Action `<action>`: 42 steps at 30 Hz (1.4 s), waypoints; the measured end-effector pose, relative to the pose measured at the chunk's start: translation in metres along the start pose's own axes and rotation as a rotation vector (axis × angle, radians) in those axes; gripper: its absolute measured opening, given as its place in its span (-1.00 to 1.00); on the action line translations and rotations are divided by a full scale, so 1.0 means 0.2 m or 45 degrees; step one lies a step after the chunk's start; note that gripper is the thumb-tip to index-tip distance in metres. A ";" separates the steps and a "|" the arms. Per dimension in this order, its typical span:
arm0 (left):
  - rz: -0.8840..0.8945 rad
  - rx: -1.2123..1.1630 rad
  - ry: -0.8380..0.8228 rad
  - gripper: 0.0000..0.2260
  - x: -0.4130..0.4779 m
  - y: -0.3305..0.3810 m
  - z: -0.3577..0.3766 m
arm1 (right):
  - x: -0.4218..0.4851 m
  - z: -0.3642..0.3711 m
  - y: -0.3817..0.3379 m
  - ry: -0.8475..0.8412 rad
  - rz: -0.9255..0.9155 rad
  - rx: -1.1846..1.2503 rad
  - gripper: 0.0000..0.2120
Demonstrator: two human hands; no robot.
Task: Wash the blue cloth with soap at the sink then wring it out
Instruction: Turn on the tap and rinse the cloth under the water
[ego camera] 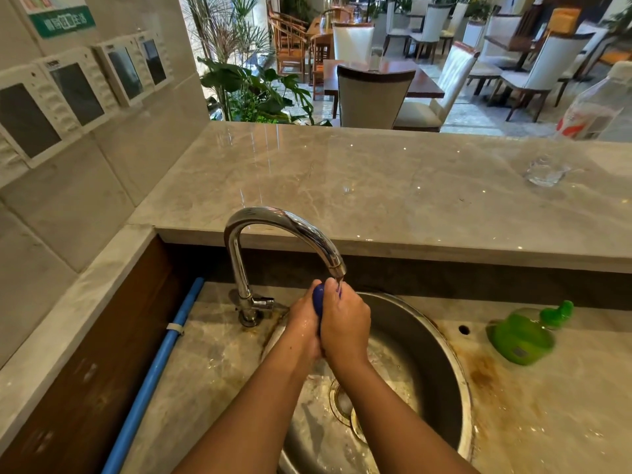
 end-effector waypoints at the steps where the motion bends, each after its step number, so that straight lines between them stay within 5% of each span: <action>1: 0.000 -0.005 0.002 -0.67 0.00 -0.01 0.00 | 0.01 -0.01 0.01 -0.002 0.024 -0.001 -0.59; 16: 0.163 0.222 -0.025 -0.79 -0.14 -0.12 0.02 | 0.13 -0.08 0.28 -0.053 0.314 -0.268 -0.64; 22: 0.231 0.204 -0.012 -0.74 -0.14 -0.03 -0.03 | 0.14 -0.17 0.29 0.000 0.548 0.277 -0.65; 28: 0.428 0.380 -0.004 -0.80 -0.15 0.02 -0.04 | 0.16 -0.22 0.23 -0.040 0.261 0.181 -0.73; 34: 0.596 0.692 -0.027 -0.84 -0.19 0.06 -0.04 | 0.07 -0.09 0.20 -0.315 0.924 0.672 -0.59; 37: 0.631 0.742 -0.071 -0.75 -0.22 0.03 0.02 | 0.06 0.04 0.28 -0.238 0.965 0.793 -0.39; 42: 0.468 0.515 -0.116 -0.77 -0.22 -0.01 0.00 | 0.07 -0.01 0.23 -0.087 0.968 0.730 -0.62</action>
Point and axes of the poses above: each hand's wrist, its own x-axis towards the middle knuckle, its own z-axis out of the palm, y = z × x, the point moved 3 cm from there along x, towards the middle knuckle, and after that the axes turned 12 degrees about x, right-handed, at the moved point
